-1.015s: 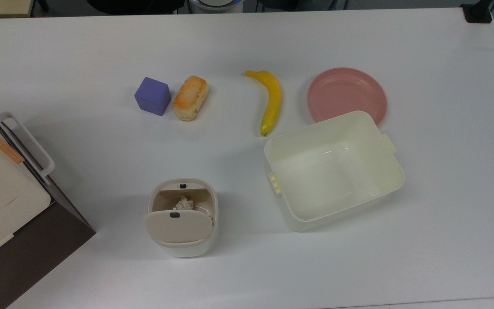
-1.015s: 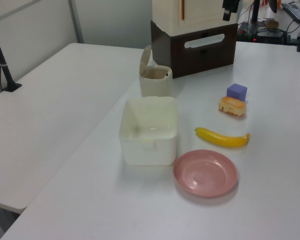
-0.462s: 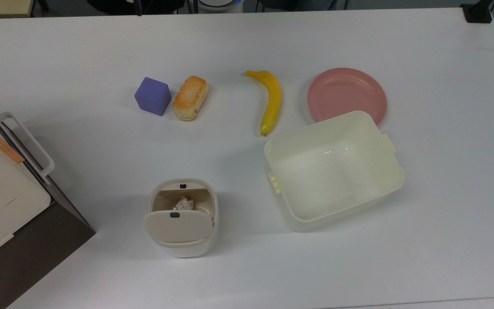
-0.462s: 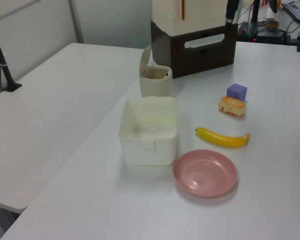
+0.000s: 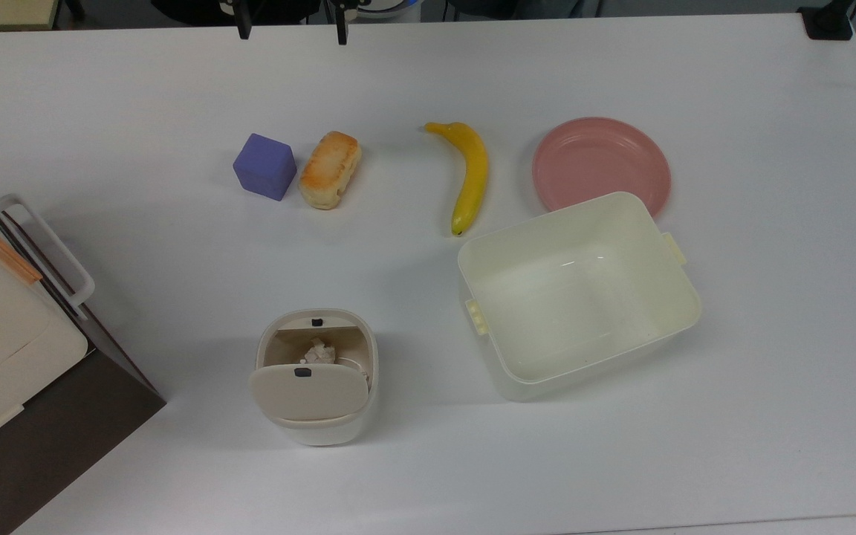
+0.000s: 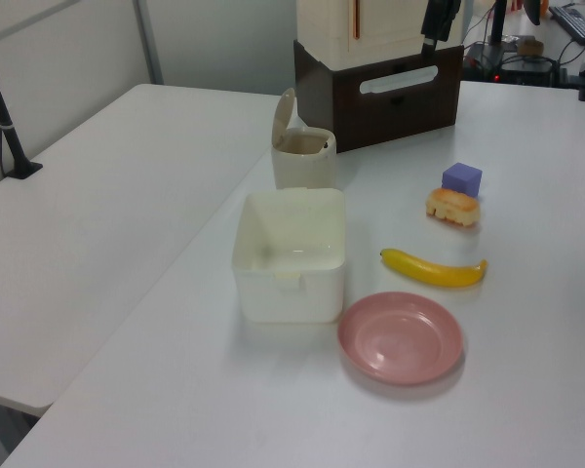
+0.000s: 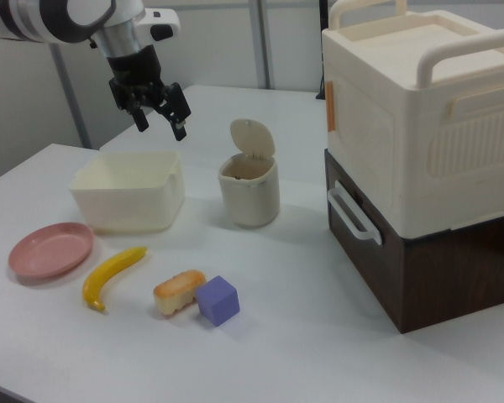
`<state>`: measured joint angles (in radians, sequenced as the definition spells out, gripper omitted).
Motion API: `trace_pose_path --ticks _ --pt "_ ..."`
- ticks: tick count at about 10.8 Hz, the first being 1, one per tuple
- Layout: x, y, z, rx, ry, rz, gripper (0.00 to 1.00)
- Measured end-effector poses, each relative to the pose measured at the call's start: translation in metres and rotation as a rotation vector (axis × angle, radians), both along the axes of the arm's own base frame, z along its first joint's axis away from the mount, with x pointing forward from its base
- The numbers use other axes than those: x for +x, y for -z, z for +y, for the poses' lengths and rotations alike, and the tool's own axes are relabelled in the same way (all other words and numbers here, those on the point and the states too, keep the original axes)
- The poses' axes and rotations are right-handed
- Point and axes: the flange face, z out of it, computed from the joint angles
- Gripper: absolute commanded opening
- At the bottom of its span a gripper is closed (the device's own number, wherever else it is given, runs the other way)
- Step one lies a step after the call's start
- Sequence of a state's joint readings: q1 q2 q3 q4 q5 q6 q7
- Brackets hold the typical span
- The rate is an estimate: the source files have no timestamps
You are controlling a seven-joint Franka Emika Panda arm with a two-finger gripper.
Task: Open the trash can
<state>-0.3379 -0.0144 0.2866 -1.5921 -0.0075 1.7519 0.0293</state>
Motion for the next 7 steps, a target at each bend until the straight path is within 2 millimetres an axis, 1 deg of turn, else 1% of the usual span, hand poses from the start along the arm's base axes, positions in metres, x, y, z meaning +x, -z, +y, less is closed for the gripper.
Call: trace_pose_path --ticks 2,5,7 --pt "0.0002 -0.0013 0.0040 0.037 0.062 -0.005 1.00" --pt "0.0003 -0.0014 0.0049 0.053 0.093 -0.005 1.00" --pt "0.0003 -0.0013 0.0046 0.066 0.165 -0.005 1.00"
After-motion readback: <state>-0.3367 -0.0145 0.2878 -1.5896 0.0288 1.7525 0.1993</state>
